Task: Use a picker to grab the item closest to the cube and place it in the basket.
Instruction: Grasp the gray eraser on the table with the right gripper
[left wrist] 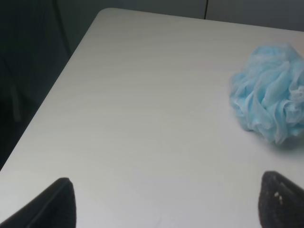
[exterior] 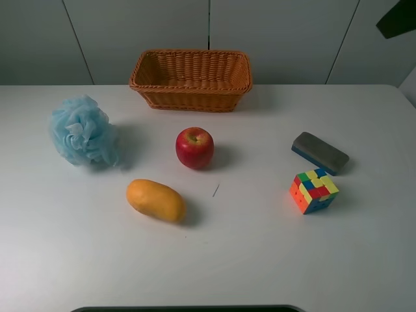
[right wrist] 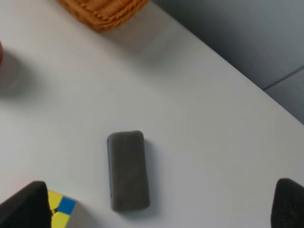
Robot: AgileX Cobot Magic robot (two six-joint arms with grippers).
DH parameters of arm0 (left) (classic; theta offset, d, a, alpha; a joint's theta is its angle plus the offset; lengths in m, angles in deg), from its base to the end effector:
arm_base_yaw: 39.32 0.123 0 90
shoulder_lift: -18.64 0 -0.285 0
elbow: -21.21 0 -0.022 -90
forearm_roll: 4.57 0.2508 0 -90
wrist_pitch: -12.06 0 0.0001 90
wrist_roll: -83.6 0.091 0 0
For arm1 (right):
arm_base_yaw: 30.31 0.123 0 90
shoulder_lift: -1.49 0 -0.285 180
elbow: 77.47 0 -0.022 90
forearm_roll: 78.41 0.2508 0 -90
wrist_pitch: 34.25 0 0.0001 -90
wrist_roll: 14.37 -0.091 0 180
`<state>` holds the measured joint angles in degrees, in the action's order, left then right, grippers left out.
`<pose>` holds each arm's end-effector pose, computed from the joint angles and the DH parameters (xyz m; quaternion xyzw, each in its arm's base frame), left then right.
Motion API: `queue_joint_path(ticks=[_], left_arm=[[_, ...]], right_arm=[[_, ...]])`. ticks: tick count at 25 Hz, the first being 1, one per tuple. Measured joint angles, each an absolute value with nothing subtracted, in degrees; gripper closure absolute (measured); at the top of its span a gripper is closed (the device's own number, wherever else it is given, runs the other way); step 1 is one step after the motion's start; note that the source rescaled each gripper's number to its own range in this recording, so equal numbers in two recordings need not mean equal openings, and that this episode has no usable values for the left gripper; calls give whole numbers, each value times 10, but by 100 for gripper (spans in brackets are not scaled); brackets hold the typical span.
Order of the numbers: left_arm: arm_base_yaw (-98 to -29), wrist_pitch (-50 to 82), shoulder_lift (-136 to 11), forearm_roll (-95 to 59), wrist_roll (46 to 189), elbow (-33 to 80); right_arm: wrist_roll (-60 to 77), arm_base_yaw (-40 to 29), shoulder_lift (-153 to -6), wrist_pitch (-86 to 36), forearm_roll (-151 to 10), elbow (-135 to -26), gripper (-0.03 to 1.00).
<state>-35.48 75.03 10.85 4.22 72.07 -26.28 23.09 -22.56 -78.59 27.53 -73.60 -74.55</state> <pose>-0.0100 0.0118 0.2802 -0.1195 0.8474 0.0420 0.5156 0.2463 0.0403 0.3820 -0.3589 0.8821 -0.0376 0.3027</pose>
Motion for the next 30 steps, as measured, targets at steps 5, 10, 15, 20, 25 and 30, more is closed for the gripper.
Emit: queue_joint_path(ticks=[5, 10, 15, 20, 25, 30], left_arm=[[-355, 750, 109, 42, 721, -263], [-355, 750, 109, 42, 721, -263], [-355, 750, 109, 42, 721, -263], [-355, 750, 109, 42, 721, -263], [-355, 750, 109, 42, 721, -263], [-355, 750, 109, 42, 721, -263]], right_arm=[[268, -214, -937, 273, -744, -798, -3], [281, -213, -1049, 252, -751, -800, -3], [284, -215, -1133, 220, -757, -800, -3], [284, -242, -1178, 213, -749, -801, -3], [284, -251, -1195, 213, -746, -801, -3], [284, -251, -1232, 212, -735, -798, -3]])
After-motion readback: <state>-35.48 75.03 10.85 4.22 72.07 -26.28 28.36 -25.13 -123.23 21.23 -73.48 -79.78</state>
